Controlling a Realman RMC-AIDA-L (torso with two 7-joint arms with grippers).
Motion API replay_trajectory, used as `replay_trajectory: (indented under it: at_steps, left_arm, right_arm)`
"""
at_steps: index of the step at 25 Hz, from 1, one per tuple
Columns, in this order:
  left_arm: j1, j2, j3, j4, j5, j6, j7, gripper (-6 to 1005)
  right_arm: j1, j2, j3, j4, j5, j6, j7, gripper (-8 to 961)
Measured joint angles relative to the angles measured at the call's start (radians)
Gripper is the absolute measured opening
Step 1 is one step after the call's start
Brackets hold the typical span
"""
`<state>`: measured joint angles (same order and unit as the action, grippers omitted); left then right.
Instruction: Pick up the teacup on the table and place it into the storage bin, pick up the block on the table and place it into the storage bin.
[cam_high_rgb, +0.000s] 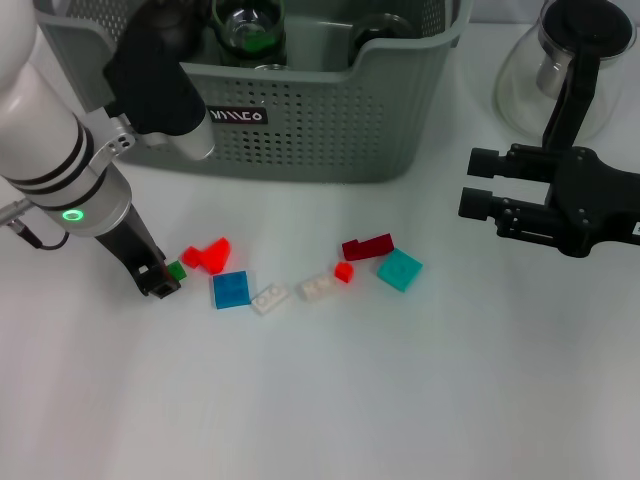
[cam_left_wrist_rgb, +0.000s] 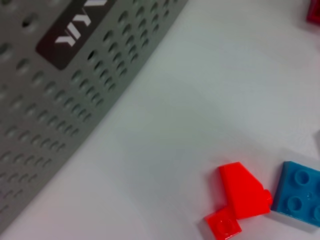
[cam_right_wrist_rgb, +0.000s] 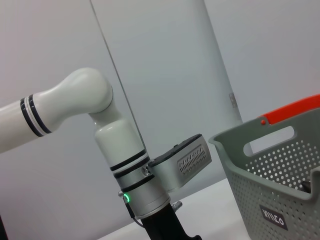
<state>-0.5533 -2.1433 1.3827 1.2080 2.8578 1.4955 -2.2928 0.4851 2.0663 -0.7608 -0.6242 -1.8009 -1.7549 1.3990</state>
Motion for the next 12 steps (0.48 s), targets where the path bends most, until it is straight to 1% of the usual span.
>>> replay_trajectory:
  at_steps: [7, 12]
  left_arm:
    - [-0.007, 0.004, -0.002, -0.012, 0.0, 0.001, -0.003, 303]
    - [-0.01, 0.005, -0.006, -0.01, 0.0, 0.007, -0.006, 181]
  right_arm:
    - [0.004, 0.0, 0.0, 0.0, 0.0, -0.001, 0.0, 613]
    - [0.006, -0.001, 0.0, 0.0, 0.0, -0.002, 0.0, 614]
